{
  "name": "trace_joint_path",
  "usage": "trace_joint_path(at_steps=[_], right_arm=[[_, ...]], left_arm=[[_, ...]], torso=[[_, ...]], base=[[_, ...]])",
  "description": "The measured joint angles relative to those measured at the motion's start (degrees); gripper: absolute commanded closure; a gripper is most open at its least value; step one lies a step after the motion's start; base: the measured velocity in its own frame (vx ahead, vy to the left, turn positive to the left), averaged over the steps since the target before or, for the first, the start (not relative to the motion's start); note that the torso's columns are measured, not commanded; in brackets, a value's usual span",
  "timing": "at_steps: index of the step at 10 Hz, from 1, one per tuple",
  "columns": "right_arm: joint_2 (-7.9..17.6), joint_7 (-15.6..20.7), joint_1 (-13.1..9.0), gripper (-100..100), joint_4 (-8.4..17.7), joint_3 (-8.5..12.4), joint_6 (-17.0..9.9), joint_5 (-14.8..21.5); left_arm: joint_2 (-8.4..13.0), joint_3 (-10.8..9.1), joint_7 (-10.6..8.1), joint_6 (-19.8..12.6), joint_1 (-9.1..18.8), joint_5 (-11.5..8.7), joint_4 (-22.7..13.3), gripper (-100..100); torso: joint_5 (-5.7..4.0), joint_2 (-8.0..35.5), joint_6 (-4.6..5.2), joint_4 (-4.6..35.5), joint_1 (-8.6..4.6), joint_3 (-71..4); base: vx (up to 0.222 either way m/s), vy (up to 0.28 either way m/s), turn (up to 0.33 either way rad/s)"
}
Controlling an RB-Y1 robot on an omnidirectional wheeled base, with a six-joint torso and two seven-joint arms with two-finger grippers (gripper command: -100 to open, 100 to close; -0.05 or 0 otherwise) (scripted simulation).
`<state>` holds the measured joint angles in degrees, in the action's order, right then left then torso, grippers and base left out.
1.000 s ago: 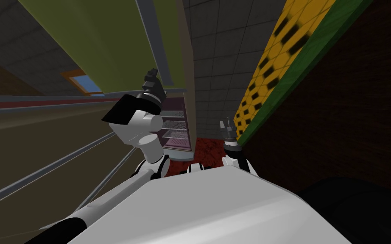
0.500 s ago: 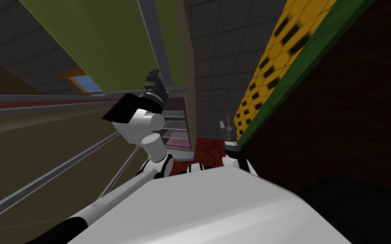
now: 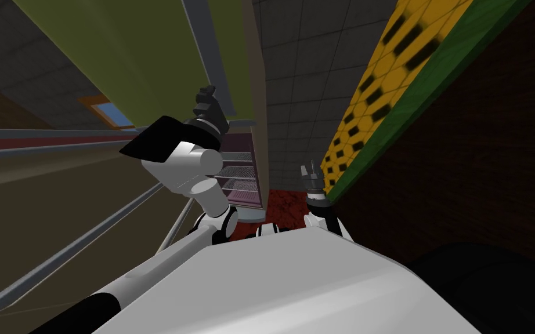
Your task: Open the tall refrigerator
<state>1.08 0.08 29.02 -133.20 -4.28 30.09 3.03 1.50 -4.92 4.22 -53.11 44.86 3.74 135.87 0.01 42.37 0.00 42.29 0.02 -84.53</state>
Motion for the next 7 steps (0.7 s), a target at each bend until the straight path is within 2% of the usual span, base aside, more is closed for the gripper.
trace_joint_path(at_steps=[3, 4, 5, 6, 7], right_arm=[[0.0, 0.0, 0.0, 0, 0.0, 0.0, 0.0, 0.0], [0.0, 0.0, 0.0, 0, 0.0, 0.0, 0.0, 0.0], [0.0, 0.0, 0.0, 0, 0.0, 0.0, 0.0, 0.0], [0.0, 0.0, 0.0, 0, 0.0, 0.0, 0.0, 0.0], [0.0, 0.0, 0.0, 0, 0.0, 0.0, 0.0, 0.0]], left_arm=[[-0.3, 0.77, 0.03, 2.9, -3.0, 0.0, 0.1, 100], [-0.4, 0.78, 0.02, 3.0, -3.2, 0.0, 0.0, 100], [1.0, -0.1, 0.98, 4.2, -2.2, -1.3, -1.8, 100], [2.2, -0.76, 1.85, 6.0, -1.8, -2.7, -3.8, 100], [2.4, -0.69, 2.18, 7.1, -1.6, -3.0, -5.9, 100]], torso=[[-0.02, -0.1, 0.02, -0.1, -0.06, -0.1], [-0.08, -0.2, 0.02, 0.0, -0.13, -0.1], [-0.09, 0.2, 0.12, 0.2, 0.17, 0.0], [-0.01, 0.5, 0.0, 0.3, 0.14, 0.3], [0.03, 0.2, -0.18, 0.2, -0.01, 0.2]], base=[[-0.074, 0.006, -0.006], [-0.157, 0.152, -0.332], [-0.221, 0.196, -0.417], [-0.143, 0.105, -0.073], [-0.182, 0.118, -0.345]])
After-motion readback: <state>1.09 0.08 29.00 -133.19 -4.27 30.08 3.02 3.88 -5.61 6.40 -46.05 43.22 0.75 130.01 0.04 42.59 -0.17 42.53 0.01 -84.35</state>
